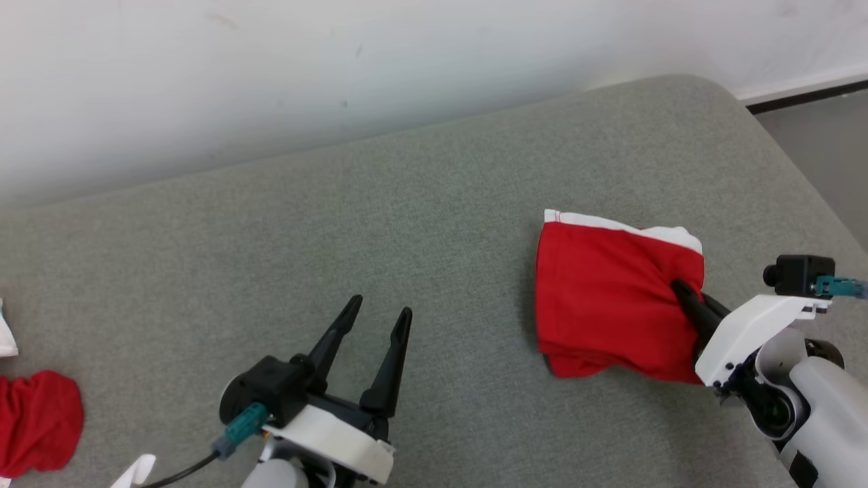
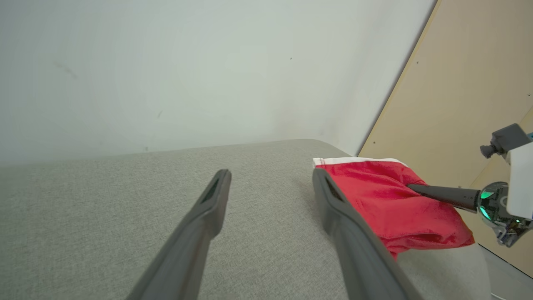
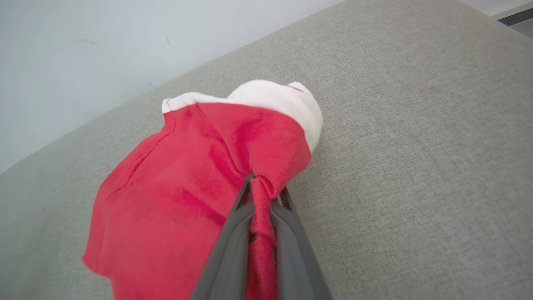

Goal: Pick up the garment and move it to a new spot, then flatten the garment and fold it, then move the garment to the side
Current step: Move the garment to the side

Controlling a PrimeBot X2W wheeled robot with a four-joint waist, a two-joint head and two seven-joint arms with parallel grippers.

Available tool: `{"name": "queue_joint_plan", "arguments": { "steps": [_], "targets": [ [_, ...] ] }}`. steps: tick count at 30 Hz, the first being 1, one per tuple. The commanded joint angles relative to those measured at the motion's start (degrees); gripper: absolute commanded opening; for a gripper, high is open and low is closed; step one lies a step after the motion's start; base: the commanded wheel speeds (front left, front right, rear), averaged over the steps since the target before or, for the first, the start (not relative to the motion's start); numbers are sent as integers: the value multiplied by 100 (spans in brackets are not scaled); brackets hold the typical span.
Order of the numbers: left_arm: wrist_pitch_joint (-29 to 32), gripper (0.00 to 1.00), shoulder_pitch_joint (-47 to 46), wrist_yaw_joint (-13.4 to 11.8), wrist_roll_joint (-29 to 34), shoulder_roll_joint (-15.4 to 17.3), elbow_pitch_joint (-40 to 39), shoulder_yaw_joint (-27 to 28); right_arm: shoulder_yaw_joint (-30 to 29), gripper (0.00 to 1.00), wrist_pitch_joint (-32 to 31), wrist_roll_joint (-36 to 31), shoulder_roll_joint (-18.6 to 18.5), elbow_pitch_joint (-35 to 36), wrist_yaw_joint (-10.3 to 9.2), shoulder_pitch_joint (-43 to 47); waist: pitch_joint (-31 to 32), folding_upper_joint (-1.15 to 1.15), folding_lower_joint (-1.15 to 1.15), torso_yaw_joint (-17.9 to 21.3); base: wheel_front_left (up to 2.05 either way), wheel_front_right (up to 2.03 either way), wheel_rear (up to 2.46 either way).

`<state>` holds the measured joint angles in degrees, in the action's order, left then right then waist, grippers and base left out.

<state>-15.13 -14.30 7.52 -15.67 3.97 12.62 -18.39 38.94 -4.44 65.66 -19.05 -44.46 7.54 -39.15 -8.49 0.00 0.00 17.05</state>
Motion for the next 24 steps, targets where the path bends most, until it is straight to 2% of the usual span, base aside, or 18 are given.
{"name": "queue_joint_plan", "arguments": {
  "steps": [1,5,10,18,24],
  "targets": [
    [-1,100,-85,-11,-9,64,-12,-23,18,0,77,72,-38,8,-12,-112,-134,0,0,16,0,0,0],
    [-1,100,-278,-10,24,143,-93,-154,89,0,252,-42,-151,-53,-12,-424,-415,0,0,-91,0,0,0],
    [-1,100,-531,-11,-51,228,-212,-333,298,0,392,-380,-454,-234,-12,-1012,-845,0,0,-418,0,0,0],
    [-1,100,-879,-10,-84,364,-424,-498,567,0,267,-956,-1261,-716,-12,-2000,-1669,0,0,-1083,0,0,0],
    [-1,100,-929,-10,-75,460,-560,-402,643,0,187,-1385,-1825,-1234,-12,-2582,-2042,0,0,-1324,0,0,0]
  ]
}}
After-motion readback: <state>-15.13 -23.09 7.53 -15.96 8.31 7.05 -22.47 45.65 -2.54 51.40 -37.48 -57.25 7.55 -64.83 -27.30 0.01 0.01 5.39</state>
